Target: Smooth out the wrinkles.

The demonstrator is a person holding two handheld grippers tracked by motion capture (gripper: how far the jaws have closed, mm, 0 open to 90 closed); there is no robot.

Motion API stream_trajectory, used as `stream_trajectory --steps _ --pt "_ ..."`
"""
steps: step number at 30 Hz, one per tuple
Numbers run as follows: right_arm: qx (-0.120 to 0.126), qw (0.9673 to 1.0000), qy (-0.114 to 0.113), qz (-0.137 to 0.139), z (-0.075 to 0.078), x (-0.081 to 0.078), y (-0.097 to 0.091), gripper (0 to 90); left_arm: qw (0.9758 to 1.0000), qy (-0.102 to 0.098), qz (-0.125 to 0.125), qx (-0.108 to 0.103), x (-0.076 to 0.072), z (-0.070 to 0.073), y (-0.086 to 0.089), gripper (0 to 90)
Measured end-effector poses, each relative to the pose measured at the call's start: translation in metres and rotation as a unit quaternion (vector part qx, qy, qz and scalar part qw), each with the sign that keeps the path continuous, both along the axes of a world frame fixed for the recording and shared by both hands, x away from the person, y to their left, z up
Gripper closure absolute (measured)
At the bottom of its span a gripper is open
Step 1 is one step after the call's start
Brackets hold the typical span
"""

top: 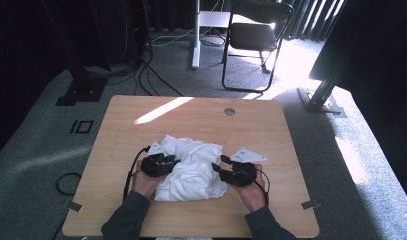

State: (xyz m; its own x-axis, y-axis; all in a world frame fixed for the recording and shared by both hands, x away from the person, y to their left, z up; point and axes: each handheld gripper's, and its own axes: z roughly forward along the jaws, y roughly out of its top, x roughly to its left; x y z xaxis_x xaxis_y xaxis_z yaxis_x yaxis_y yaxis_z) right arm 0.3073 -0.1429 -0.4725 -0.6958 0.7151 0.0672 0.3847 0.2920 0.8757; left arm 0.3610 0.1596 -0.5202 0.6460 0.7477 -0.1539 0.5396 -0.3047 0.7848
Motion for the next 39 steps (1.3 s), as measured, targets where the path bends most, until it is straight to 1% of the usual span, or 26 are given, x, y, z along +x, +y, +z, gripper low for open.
stream_trajectory --steps 5,7,9,10,11,12,13,14,16,17,18,19,21,22,24,25,27,29,30,31,32,34,36,38,39 --pt "-0.006 0.9992 0.013 0.037 -0.015 -0.011 0.017 52.6 1.0000 -0.003 0.004 -0.001 -0.001 0.000 0.000 65.9" --pt "-0.012 0.9989 0.017 0.042 -0.021 -0.012 0.022 50.8 1.0000 -0.002 0.004 -0.002 -0.001 0.000 0.000 65.7" --pt "-0.003 0.9983 0.024 0.052 -0.024 -0.012 0.026 49.3 1.0000 -0.001 0.006 -0.003 -0.002 0.001 0.000 65.0" --pt "-0.004 0.9982 0.025 0.054 -0.025 -0.011 0.029 48.7 1.0000 -0.002 0.007 -0.002 -0.002 0.001 -0.001 64.5" --pt "-0.009 0.9981 0.028 0.055 -0.026 -0.011 0.032 50.0 1.0000 -0.002 0.008 -0.002 -0.002 0.001 -0.001 64.4" --pt "-0.021 0.9979 0.026 0.055 -0.026 -0.010 0.035 55.5 1.0000 -0.001 0.008 -0.003 -0.002 0.001 -0.001 64.2" --pt "-0.032 0.9977 0.026 0.053 -0.027 -0.010 0.038 64.4 1.0000 0.001 0.009 -0.003 -0.001 0.002 -0.001 64.1" --pt "-0.052 0.9967 0.028 0.056 -0.026 -0.010 0.039 76.9 0.9999 0.002 0.010 -0.003 -0.001 0.002 0.000 63.9" --pt "-0.063 0.9967 0.014 0.050 -0.023 -0.016 0.036 85.9 0.9999 0.001 0.010 -0.003 -0.002 0.002 0.000 63.8" --pt "-0.062 0.9969 0.011 0.046 -0.020 -0.020 0.032 87.6 0.9999 0.002 0.010 -0.004 -0.001 0.002 0.001 63.7" --pt "-0.061 0.9974 0.003 0.040 -0.017 -0.024 0.026 87.9 0.9999 0.002 0.009 -0.004 -0.001 0.003 0.001 63.6" --pt "-0.056 0.9978 0.000 0.035 -0.014 -0.028 0.019 88.0 1.0000 0.002 0.008 -0.004 -0.001 0.003 0.001 63.5" --pt "-0.037 0.9986 0.005 0.036 -0.010 -0.036 0.005 87.9 1.0000 0.000 0.005 -0.001 -0.002 0.004 -0.001 63.4" --pt "-0.032 0.9988 0.005 0.035 -0.009 -0.040 -0.001 87.7 1.0000 0.001 0.000 -0.001 -0.002 0.004 -0.002 63.5" --pt "-0.034 0.9988 0.001 0.034 -0.010 -0.048 -0.008 86.1 1.0000 0.001 -0.005 -0.003 -0.003 0.003 -0.005 63.4" --pt "-0.035 0.9987 -0.001 0.035 -0.011 -0.052 -0.011 85.0 1.0000 0.000 -0.005 0.002 -0.004 0.004 -0.007 63.3" --pt "-0.036 0.9988 0.004 0.033 -0.014 -0.058 -0.015 82.3 0.9999 -0.006 0.004 0.007 -0.005 0.005 -0.009 62.3" --pt "-0.038 0.9986 0.012 0.034 -0.018 -0.064 -0.020 77.7 0.9999 -0.008 0.007 0.006 -0.006 0.007 -0.010 59.1" --pt "-0.044 0.9984 0.011 0.034 -0.020 -0.066 -0.022 78.1 0.9999 -0.010 0.009 0.005 -0.007 0.008 -0.010 57.1" --pt "-0.048 0.9984 0.008 0.028 -0.020 -0.069 -0.025 78.2 0.9998 -0.014 0.013 0.007 -0.008 0.010 -0.010 55.7" --pt "-0.047 0.9986 0.003 0.023 -0.019 -0.071 -0.028 78.0 0.9997 -0.017 0.015 0.006 -0.009 0.011 -0.010 54.7" --pt "-0.028 0.9995 -0.009 0.016 -0.013 -0.075 -0.034 74.8 0.9997 -0.020 0.014 0.003 -0.009 0.014 -0.009 53.7" --pt "-0.013 0.9996 -0.015 0.019 -0.009 -0.076 -0.035 68.8 0.9996 -0.024 0.016 0.004 -0.011 0.016 -0.011 53.2" --pt "-0.010 0.9993 -0.017 0.032 -0.008 -0.075 -0.028 67.6 0.9995 -0.027 0.016 0.005 -0.012 0.017 -0.012 53.2" --pt "-0.010 0.9993 -0.017 0.032 -0.008 -0.075 -0.028 67.6 0.9995 -0.027 0.016 0.005 -0.012 0.017 -0.012 53.3"
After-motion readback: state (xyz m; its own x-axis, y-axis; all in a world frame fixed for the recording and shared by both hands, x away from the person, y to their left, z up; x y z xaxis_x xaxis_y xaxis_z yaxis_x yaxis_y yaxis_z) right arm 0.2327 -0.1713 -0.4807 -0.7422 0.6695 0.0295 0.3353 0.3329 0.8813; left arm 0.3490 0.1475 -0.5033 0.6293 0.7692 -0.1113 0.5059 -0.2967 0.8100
